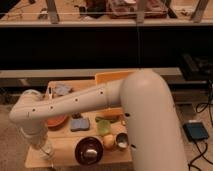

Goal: Place fork in paper cup

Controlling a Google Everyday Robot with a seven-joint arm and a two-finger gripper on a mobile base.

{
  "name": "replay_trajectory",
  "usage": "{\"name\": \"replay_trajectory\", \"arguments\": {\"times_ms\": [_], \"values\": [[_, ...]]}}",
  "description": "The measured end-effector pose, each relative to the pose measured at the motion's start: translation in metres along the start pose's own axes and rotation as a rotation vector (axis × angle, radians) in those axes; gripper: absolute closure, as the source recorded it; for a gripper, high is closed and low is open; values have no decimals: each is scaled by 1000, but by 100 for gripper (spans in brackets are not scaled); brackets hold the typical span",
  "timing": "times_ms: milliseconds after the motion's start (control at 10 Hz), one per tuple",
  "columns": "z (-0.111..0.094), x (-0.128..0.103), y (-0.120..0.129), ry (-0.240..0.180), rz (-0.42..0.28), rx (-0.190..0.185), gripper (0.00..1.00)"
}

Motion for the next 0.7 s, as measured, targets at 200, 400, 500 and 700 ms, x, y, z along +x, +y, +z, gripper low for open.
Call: {"name": "replay_trajectory", "arguments": {"times_ms": [200, 400, 500, 700], "values": [[1, 0, 3, -1, 7, 2, 83], [3, 1, 5, -2, 9, 1, 59], [3, 1, 5, -2, 9, -1, 51], [2, 1, 8, -3, 13, -7, 37]]}}
